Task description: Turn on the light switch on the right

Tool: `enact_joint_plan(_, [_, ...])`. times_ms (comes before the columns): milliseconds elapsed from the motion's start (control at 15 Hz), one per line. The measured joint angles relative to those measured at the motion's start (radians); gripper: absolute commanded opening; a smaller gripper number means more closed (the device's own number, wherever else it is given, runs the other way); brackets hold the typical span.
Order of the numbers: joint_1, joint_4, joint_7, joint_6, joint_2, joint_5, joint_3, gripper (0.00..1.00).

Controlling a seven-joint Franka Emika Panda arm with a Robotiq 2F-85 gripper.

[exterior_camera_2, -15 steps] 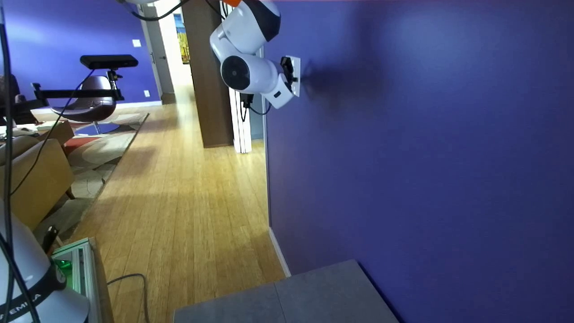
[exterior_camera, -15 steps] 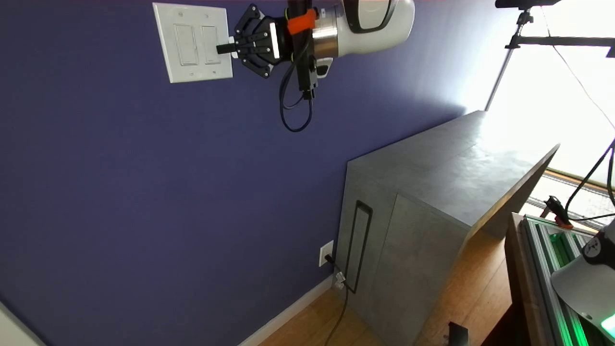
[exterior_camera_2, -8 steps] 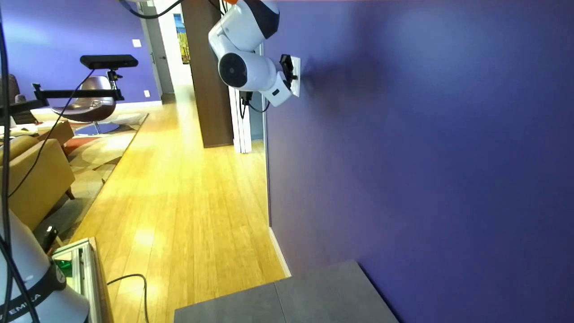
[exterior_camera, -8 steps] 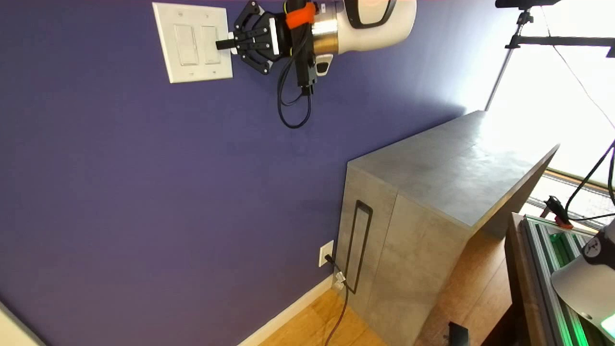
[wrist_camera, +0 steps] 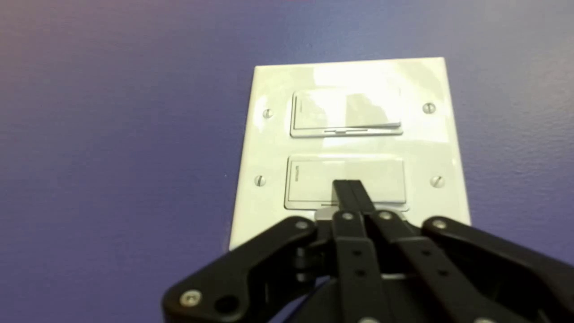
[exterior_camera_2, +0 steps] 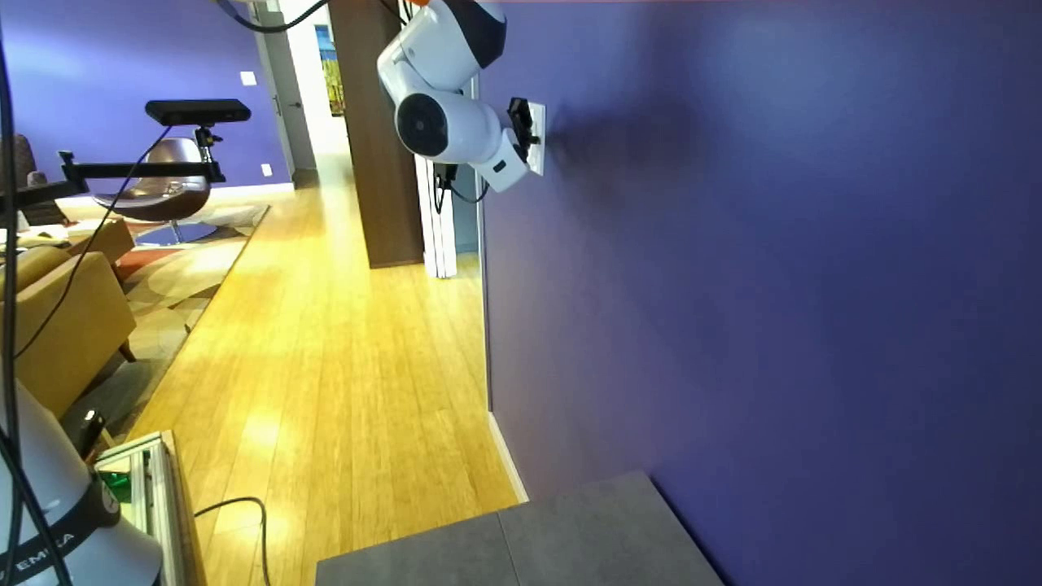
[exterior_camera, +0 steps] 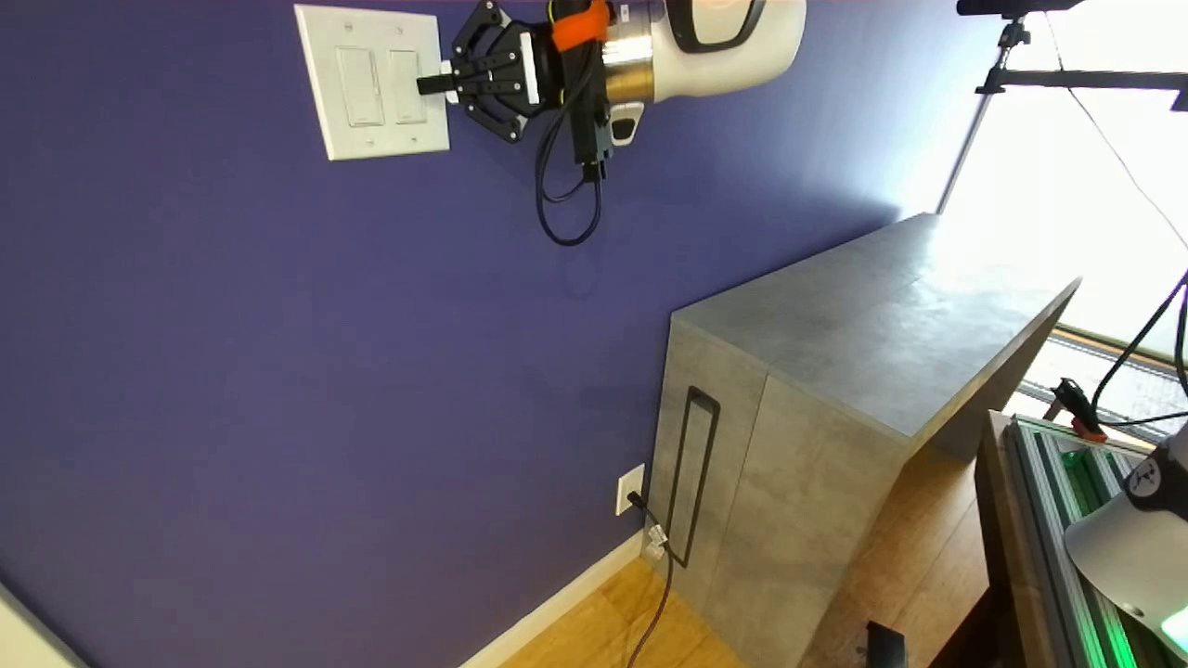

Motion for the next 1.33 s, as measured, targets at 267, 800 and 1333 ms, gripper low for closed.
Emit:
enact_joint_plan(267, [0.0,0.003,0.2,0.089,-0.01,-0.227,0.012,0.08])
enact_joint_plan(800, [0.013,-0.215,0.581,0.139,-0.162,-0.843,0.086,0.73])
enact_joint_plan(1333, [-0.126,-0.395,0.77,0.163,-0.292,-1.446,0.149,1.0])
